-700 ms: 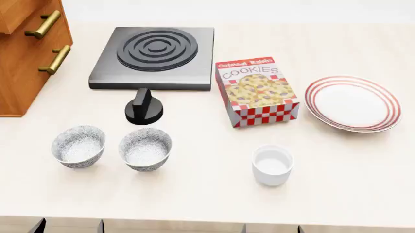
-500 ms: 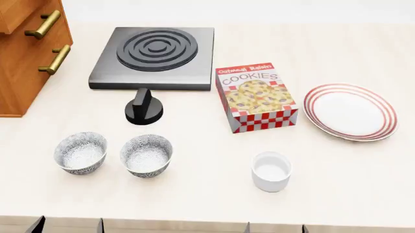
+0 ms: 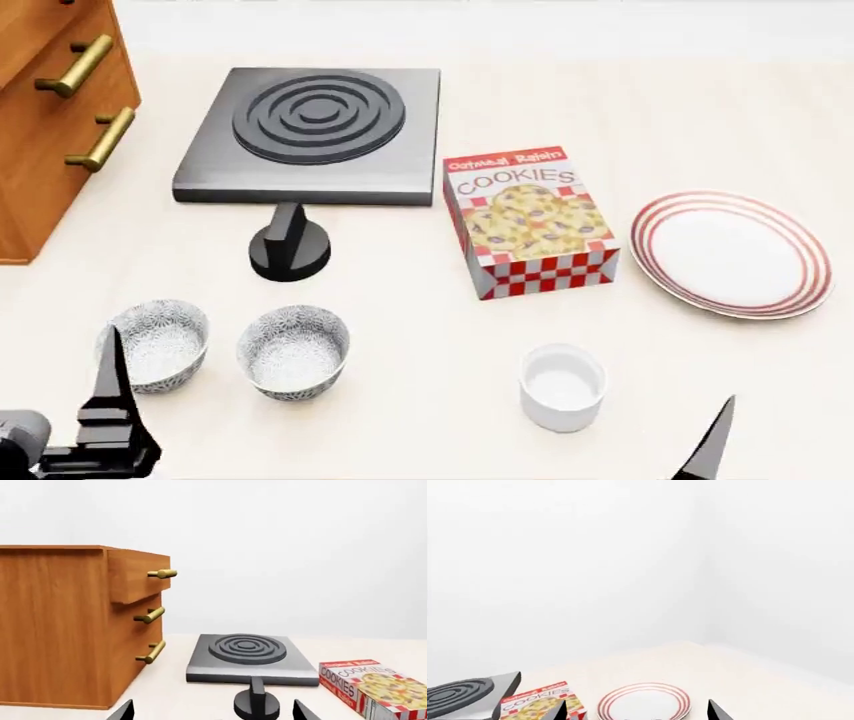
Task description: Pick the akita bowl from table center and place it on the plate.
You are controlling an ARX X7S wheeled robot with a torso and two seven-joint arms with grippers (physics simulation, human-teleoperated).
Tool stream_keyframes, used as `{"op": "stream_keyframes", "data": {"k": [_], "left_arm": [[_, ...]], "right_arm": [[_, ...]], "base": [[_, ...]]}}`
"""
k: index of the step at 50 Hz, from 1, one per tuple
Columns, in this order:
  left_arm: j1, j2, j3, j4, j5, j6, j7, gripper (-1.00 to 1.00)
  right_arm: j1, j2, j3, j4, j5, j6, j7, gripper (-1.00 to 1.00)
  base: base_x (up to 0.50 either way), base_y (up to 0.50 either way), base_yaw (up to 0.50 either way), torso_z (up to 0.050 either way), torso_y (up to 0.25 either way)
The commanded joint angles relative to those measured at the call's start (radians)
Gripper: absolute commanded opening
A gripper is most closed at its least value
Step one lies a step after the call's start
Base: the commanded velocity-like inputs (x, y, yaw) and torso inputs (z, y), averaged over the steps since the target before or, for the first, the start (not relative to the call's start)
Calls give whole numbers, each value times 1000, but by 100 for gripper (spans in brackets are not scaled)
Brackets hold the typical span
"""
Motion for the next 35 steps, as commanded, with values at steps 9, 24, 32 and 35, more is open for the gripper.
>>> {"op": "stream_keyframes", "data": {"k": [9,24,32,35], "left_arm": [[-18,-36,-46,84,-87,-44,-2,100],[-6,-49,-50,85,-92,-29,-21,100],[-8,-55,-55,92,-104,-32,-29,100],[-8,-56,-51,89,-104,-29,-31,100]], "right_arm": [[-28,26,82,-73,88,-9,51,100],[-79,38,99,-119,161,-68,29,100],[-88,43,98,-126,160,-85,36,100],[-88,45,98,-125,162,-88,39,100]], "base": [[480,0,0,0,0],[320,0,0,0,0],[250,0,0,0,0],[0,0,0,0,0]]}}
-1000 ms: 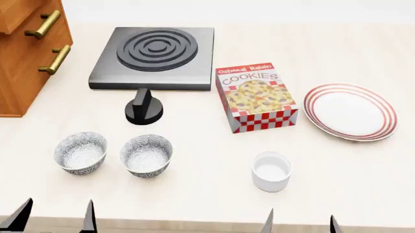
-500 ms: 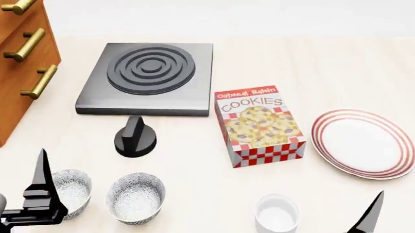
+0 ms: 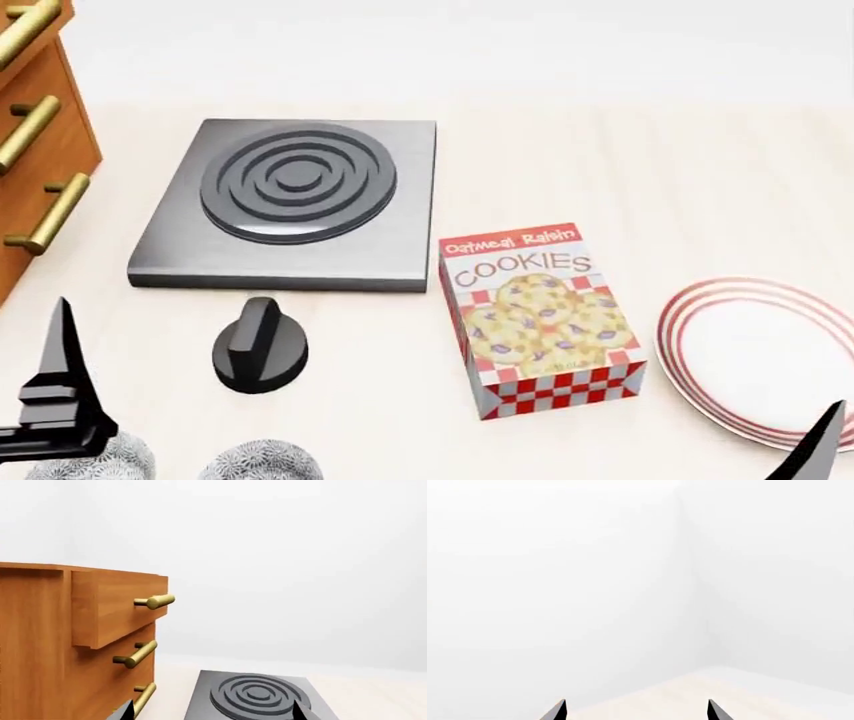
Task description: Pick the akita bowl from table center and place it on the plate.
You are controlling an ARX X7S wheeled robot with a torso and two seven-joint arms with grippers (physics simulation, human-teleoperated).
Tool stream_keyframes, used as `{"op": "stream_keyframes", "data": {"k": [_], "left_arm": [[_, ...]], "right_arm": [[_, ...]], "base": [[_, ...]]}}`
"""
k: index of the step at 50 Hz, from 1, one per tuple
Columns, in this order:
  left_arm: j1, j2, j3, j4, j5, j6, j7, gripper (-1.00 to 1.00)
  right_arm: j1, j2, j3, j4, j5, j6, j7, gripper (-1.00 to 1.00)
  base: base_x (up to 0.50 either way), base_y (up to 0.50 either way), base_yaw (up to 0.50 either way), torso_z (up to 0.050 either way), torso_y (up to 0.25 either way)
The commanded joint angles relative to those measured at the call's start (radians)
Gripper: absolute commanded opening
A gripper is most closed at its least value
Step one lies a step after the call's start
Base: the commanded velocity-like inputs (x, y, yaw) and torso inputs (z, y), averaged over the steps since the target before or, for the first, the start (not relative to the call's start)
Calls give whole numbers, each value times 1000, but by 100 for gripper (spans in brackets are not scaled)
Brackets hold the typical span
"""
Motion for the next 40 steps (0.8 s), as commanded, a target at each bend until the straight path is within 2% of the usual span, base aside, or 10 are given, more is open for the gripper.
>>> {"op": "stream_keyframes", "data": {"k": [1,8,12,17,18,21,23,29,34,40], "left_arm": [[0,-8,1,3,-11,3,-10,100],[-3,-13,3,-2,-16,3,-15,100],[-4,-17,-2,5,-22,-1,-20,100],[-3,-21,-11,9,-29,-3,-25,100],[-1,-25,-20,15,-35,-6,-27,100],[4,-35,-50,39,-55,-20,-35,100],[12,-41,-100,67,-91,-39,-45,100],[30,-44,-146,92,-122,-49,-62,100],[40,-51,-183,121,-135,-54,-82,100],[30,-54,-218,93,-123,-34,-108,100]], "right_arm": [[-13,9,4,-11,14,-20,8,100],[-14,16,-4,-11,3,-37,7,100],[-12,27,-9,-20,-8,14,34,100],[-13,31,-20,-28,9,20,29,100],[6,29,-10,-42,-2,95,88,100],[5,34,-18,-48,-28,112,104,100],[-18,89,-45,-82,166,193,0,100],[-18,194,-143,-221,294,384,-28,100],[106,263,-222,-305,434,581,27,100],[250,271,-339,-260,510,738,52,100]], "base": [[0,0,0,0,0],[12,0,0,0,0],[478,0,0,0,0],[0,0,0,0,0],[0,0,0,0,0],[0,0,0,0,0],[0,0,0,0,0],[0,0,0,0,0],[0,0,0,0,0],[0,0,0,0,0]]}}
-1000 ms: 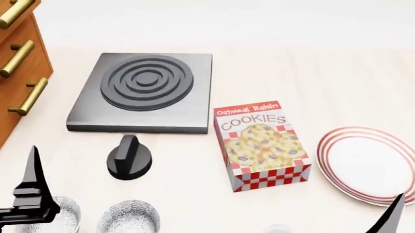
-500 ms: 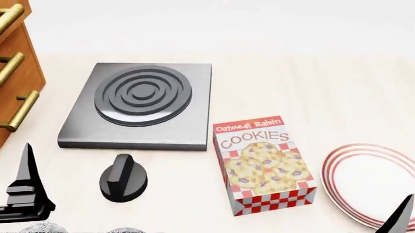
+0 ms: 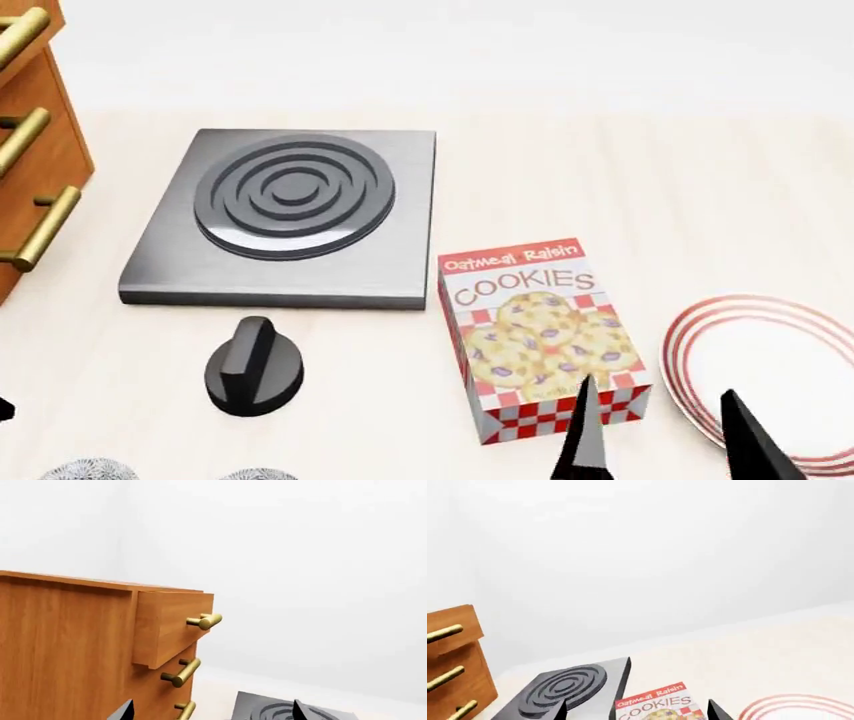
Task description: Pick the akita bowl from table center and place it on the plate.
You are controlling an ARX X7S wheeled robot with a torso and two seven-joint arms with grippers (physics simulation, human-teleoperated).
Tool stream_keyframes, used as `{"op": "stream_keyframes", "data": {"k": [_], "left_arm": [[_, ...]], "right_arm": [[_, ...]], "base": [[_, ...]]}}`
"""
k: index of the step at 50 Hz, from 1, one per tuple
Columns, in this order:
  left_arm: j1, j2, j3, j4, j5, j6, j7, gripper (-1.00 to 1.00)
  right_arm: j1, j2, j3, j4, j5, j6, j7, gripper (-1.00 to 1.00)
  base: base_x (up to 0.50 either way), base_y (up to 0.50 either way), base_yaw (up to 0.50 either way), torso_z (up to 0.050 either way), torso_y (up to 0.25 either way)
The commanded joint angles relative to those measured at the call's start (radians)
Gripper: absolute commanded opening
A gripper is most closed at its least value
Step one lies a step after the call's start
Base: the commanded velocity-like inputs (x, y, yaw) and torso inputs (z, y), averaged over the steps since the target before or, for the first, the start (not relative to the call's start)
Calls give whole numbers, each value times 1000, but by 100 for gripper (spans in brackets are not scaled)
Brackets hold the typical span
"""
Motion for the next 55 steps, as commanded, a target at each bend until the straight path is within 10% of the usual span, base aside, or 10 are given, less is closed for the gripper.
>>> {"op": "stream_keyframes", "data": {"k": [1,55], "left_arm": [[5,-9,-82,8,-22,6,-40,100],[50,-13,-103,6,-79,67,-51,100]], "right_arm": [[201,67,-193,-22,186,316,26,100],[549,-56,-372,335,471,722,174,100]], "base": [[0,0,0,0,0],[0,0,0,0,0]]}}
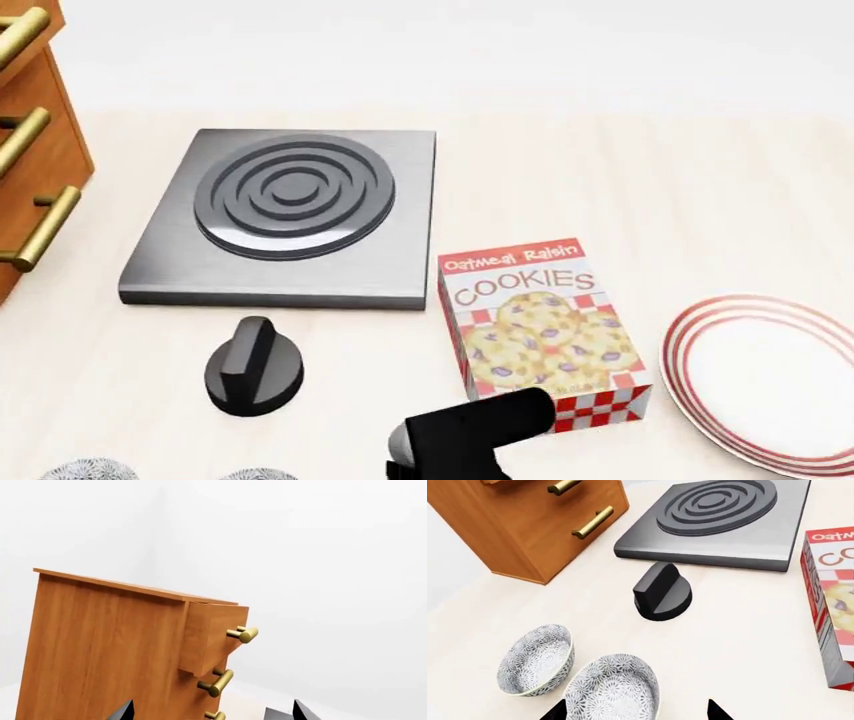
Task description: Pick the akita bowl from table center and place it on the plate.
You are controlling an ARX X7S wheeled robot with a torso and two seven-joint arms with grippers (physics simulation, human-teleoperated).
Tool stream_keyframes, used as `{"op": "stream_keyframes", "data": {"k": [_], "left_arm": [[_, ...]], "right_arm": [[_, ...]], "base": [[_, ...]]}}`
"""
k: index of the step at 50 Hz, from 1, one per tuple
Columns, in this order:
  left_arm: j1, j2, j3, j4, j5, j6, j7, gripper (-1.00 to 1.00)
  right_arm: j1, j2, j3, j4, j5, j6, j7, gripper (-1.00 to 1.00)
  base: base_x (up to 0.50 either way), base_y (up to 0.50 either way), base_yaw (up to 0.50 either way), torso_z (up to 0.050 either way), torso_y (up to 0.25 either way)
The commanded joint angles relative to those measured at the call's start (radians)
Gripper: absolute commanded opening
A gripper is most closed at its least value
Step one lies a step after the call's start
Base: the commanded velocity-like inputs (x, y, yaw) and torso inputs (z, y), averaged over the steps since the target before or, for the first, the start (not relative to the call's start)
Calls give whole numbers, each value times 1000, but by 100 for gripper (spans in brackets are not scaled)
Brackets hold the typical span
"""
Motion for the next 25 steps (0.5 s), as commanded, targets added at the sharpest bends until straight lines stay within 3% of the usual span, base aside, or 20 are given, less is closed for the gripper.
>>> {"op": "stream_keyframes", "data": {"k": [1,25], "left_arm": [[3,-3,1,4,-9,5,-5,100],[11,-11,16,9,-17,14,-13,100]], "right_arm": [[49,-8,-16,86,-6,9,-5,100],[97,-8,-85,263,-74,-33,-109,100]], "base": [[0,0,0,0,0],[0,0,0,0,0]]}}
